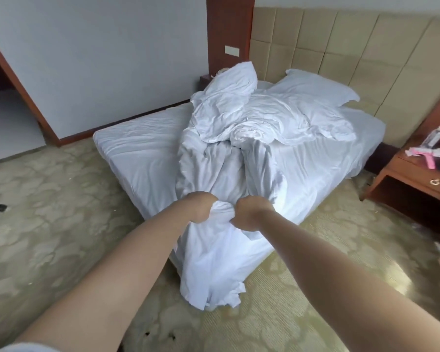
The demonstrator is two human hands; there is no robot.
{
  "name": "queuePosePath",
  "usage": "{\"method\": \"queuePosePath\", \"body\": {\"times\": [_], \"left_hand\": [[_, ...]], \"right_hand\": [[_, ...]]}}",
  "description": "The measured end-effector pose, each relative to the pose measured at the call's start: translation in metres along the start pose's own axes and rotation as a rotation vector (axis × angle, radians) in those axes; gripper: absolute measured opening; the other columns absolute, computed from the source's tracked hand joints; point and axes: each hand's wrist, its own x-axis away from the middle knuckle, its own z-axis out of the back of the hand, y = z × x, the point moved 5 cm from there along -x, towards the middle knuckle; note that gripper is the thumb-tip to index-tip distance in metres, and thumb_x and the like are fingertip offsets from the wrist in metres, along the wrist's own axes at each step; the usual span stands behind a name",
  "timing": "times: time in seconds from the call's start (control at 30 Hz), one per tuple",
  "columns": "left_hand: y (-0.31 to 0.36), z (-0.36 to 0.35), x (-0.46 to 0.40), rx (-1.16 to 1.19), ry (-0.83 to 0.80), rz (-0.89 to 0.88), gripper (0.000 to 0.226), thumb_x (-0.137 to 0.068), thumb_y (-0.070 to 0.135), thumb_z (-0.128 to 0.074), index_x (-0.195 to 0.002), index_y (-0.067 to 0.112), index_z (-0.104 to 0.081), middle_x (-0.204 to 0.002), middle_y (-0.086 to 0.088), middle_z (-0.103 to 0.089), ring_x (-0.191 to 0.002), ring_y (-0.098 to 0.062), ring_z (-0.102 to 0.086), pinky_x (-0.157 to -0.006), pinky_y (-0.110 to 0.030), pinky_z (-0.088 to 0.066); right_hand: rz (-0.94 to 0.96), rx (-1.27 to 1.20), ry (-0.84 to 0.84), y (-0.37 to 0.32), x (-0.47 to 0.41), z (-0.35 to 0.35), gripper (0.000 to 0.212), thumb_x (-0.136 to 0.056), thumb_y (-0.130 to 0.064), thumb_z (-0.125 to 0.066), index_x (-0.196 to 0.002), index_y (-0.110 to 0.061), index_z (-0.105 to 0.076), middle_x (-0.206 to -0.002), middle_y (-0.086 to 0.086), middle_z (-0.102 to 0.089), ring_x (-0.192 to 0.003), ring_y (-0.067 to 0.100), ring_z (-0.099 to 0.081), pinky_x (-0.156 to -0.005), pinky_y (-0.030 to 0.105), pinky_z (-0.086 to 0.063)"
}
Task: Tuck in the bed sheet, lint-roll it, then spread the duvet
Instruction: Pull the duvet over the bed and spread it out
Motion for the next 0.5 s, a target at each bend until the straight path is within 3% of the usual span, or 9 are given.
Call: {"method": "queuePosePath", "body": {"times": [0.23, 0.3, 0.37, 0.43, 0.5], "left_hand": [[0.021, -0.035, 0.018, -0.056, -0.109, -0.072, 0.036, -0.083, -0.008, -0.041, -0.111, 0.010, -0.054, -0.116, -0.011, -0.054, -0.110, -0.029, -0.050, -0.080, -0.030, -0.039], [0.016, -0.058, 0.015, -0.073, -0.202, -0.074, 0.047, -0.083, -0.005, -0.042, -0.125, 0.014, -0.049, -0.126, -0.010, -0.046, -0.120, -0.029, -0.042, -0.092, -0.032, -0.040], [0.006, -0.090, 0.017, -0.169, -0.395, -0.018, 0.062, -0.087, 0.006, -0.048, -0.145, 0.024, -0.034, -0.138, -0.009, -0.038, -0.127, -0.028, -0.038, -0.101, -0.037, -0.040], [-0.001, -0.114, 0.022, -0.267, -0.511, 0.039, 0.065, -0.090, 0.014, -0.053, -0.149, 0.025, -0.027, -0.146, -0.008, -0.034, -0.129, -0.028, -0.040, -0.103, -0.036, -0.040], [-0.006, -0.121, 0.027, -0.250, -0.513, 0.087, 0.063, -0.094, 0.012, -0.047, -0.151, 0.022, -0.023, -0.153, -0.008, -0.027, -0.135, -0.027, -0.035, -0.108, -0.034, -0.035]], "right_hand": [[-0.010, -0.021, -0.080, 0.007, 0.025, -0.053, 0.033, -0.090, -0.028, -0.051, -0.119, -0.012, -0.053, -0.117, 0.007, -0.060, -0.108, 0.028, -0.058, -0.082, 0.032, -0.046], [-0.016, -0.067, -0.161, 0.016, 0.028, -0.077, 0.042, -0.087, -0.020, -0.054, -0.127, -0.011, -0.046, -0.121, 0.008, -0.056, -0.112, 0.027, -0.055, -0.083, 0.031, -0.043], [-0.007, -0.092, -0.249, 0.021, 0.030, -0.097, 0.052, -0.084, -0.014, -0.055, -0.135, -0.013, -0.042, -0.124, 0.007, -0.054, -0.115, 0.026, -0.053, -0.085, 0.031, -0.043], [0.001, -0.116, -0.289, 0.022, 0.030, -0.110, 0.061, -0.083, -0.013, -0.054, -0.142, -0.018, -0.037, -0.130, 0.005, -0.051, -0.120, 0.025, -0.051, -0.092, 0.033, -0.044], [0.006, -0.140, -0.290, 0.022, 0.029, -0.117, 0.064, -0.086, -0.017, -0.053, -0.146, -0.023, -0.032, -0.136, 0.003, -0.047, -0.125, 0.024, -0.047, -0.098, 0.035, -0.043]]}}
